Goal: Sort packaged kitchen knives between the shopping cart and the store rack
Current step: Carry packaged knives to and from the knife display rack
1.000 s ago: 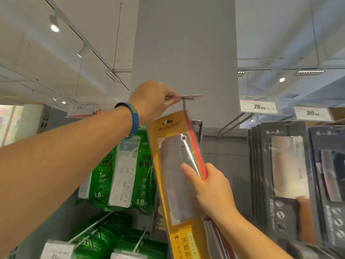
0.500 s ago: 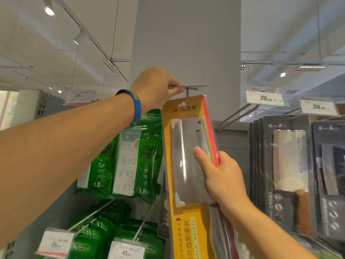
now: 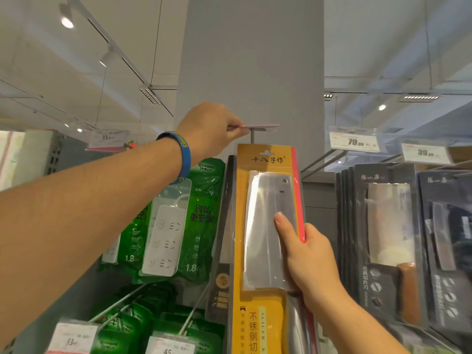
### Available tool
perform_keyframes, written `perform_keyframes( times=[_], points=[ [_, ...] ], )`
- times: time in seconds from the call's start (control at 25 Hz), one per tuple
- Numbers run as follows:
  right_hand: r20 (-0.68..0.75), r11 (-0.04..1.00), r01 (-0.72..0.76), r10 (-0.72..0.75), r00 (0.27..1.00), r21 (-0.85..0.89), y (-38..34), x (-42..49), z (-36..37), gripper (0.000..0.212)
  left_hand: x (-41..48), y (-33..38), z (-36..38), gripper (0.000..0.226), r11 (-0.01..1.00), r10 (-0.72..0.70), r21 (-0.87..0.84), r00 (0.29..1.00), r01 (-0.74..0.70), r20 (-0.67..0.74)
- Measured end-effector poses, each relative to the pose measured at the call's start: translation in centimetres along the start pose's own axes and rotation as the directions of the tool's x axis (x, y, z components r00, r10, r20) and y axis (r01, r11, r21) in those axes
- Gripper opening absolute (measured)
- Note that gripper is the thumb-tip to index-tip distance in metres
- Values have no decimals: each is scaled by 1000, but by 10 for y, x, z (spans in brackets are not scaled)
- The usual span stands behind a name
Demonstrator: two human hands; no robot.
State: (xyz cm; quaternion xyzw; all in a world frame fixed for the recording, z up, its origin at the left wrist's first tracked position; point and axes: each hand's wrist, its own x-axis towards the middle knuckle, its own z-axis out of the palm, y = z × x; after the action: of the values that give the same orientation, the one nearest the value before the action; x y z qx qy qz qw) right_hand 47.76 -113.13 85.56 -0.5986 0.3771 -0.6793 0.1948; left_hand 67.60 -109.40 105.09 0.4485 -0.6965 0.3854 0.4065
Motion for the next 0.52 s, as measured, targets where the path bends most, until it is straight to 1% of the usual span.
perform_keyframes(
  times=[0.16, 0.24, 0.28, 0.32, 0.36, 0.4, 0.52],
  points=[
    [10, 996, 64, -63, 998, -68, -4, 4, 2, 50, 0, 3, -1, 36, 999, 1, 33, 1000, -1, -3],
    [64, 973, 101, -90, 994, -208, -6, 3, 11, 50, 0, 4, -1, 35, 999, 0, 35, 1000, 1, -20],
    [102, 950, 109, -82, 991, -291, -3, 1, 17, 52, 0, 5, -1, 35, 999, -2, 36, 1000, 3, -24],
    [130, 939, 95, -54, 990, -330, 4, -4, 22, 53, 0, 4, -1, 35, 999, -5, 37, 1000, 6, -21],
    [141, 942, 71, -25, 990, -329, 12, -12, 25, 54, 0, 4, -2, 35, 999, -6, 37, 1000, 6, -9],
    [121, 950, 55, -19, 993, -306, 20, -20, 25, 56, 0, 4, -3, 36, 999, -6, 37, 1000, 5, 4],
    [11, 969, 100, -100, 995, -224, 24, -23, 16, 58, 2, 2, -2, 36, 998, 9, 62, 1000, -9, 8]
  ],
)
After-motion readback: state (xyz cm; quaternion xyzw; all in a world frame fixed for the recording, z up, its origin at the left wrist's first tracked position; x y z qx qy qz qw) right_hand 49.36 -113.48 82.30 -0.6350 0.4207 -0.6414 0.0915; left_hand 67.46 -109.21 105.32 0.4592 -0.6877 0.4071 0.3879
